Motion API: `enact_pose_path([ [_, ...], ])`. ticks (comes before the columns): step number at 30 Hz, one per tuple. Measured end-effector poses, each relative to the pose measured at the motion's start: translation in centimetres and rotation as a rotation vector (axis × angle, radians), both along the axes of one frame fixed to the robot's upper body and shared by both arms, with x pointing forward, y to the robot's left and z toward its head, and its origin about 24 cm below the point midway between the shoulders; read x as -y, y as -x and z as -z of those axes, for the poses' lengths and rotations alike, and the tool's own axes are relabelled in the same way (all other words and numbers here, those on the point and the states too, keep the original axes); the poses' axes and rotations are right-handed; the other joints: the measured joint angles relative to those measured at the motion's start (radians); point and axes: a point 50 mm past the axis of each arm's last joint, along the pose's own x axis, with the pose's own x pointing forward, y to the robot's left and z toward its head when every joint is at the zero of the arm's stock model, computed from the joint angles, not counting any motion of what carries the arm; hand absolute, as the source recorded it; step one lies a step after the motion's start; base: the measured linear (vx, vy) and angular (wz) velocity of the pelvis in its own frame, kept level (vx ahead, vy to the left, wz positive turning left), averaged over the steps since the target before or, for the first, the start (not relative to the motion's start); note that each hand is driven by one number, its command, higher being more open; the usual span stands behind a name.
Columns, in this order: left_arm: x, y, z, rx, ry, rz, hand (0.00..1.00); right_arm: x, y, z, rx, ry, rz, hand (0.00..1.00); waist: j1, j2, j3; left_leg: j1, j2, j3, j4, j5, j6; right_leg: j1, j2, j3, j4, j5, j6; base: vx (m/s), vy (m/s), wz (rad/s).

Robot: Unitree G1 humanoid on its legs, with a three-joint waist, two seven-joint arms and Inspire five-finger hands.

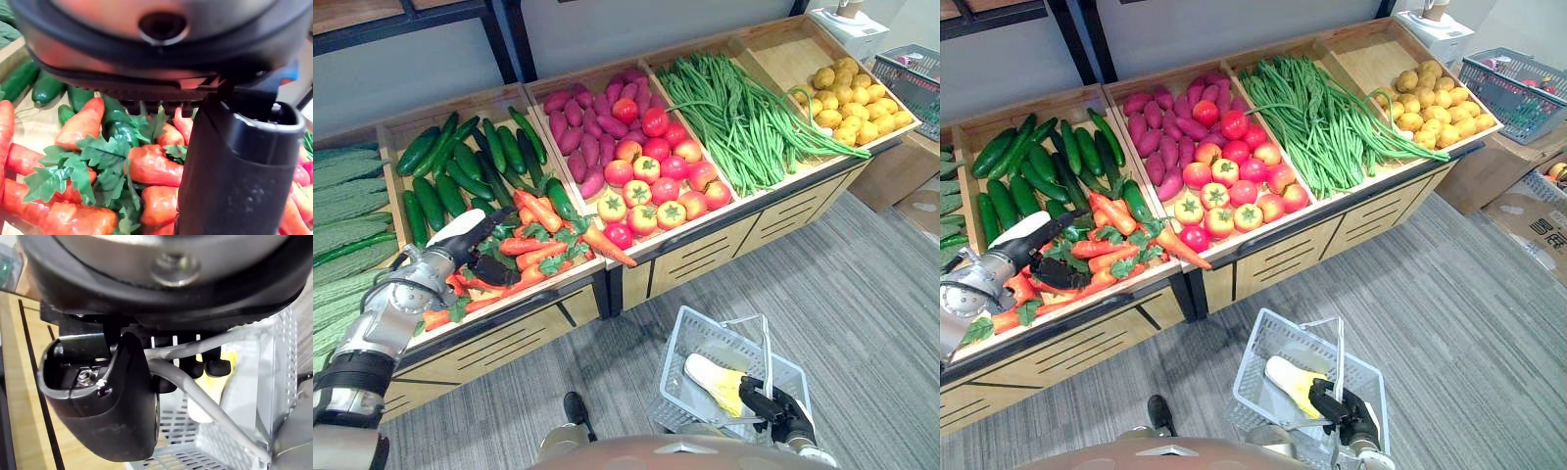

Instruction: Pick vegetable in the basket

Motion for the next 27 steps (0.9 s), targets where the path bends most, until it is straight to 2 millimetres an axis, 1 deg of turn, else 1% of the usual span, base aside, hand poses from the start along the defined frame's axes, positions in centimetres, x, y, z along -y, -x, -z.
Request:
enact_pose_path([
  [5,0.74,0.32,0.3,-0.025,-0.062,0.074,1.0,0.02,-0.15,-0.14,0.019,0.002,-0.011,0.0,-0.019,0.008,0.005,0.0,0.003,0.004,-0.003,-0.001,-0.001,-0.007,-0.001,0.007,0.005,0.002,-0.002,-0.02,-0.001,-0.04],
  [8,0.73,0.33,0.3,-0.026,-0.065,0.075,1.0,0.05,-0.24,-0.22,0.024,0.004,-0.012,0.0,-0.022,0.013,0.007,-0.008,0.003,0.011,-0.003,-0.001,-0.001,-0.025,-0.002,0.019,0.009,0.004,0.0,-0.04,0.015,-0.11],
  [14,0.97,0.37,0.43,-0.031,-0.071,0.095,1.0,0.09,-0.36,-0.42,0.035,0.007,-0.018,0.0,-0.035,0.013,0.007,-0.02,0.002,0.022,-0.003,-0.005,-0.002,-0.046,-0.005,0.029,0.006,0.007,0.004,-0.01,0.016,-0.07],
  [17,0.97,0.45,0.55,-0.044,-0.089,0.106,1.0,0.13,-0.64,-0.62,0.049,0.009,-0.026,0.0,-0.035,0.015,0.009,-0.034,0.003,0.04,-0.003,-0.006,-0.002,-0.069,-0.003,0.05,0.005,0.014,0.007,0.04,0.017,-0.14],
  [20,0.89,0.46,0.48,-0.042,-0.093,0.105,1.0,0.11,-0.64,-0.63,0.05,0.008,-0.029,0.0,-0.046,0.015,0.01,-0.043,0.0,0.044,0.0,-0.007,-0.001,-0.074,-0.001,0.052,-0.003,0.022,0.009,0.07,0.005,-0.05],
  [24,0.52,0.43,0.13,-0.031,-0.108,0.094,1.0,-0.08,-0.73,-0.61,0.052,0.006,-0.038,0.0,-0.047,0.017,0.011,-0.043,0.002,0.054,0.001,-0.007,-0.001,-0.078,0.003,0.061,-0.009,0.028,0.008,0.06,0.002,-0.09],
  [27,0.48,0.23,-0.09,-0.019,-0.109,0.089,1.0,0.08,-0.91,-0.8,0.066,0.018,-0.051,0.0,-0.045,0.028,0.018,-0.052,0.007,0.06,0.001,-0.007,-0.001,-0.092,0.009,0.073,-0.007,0.035,0.005,0.0,0.0,-0.09],
])
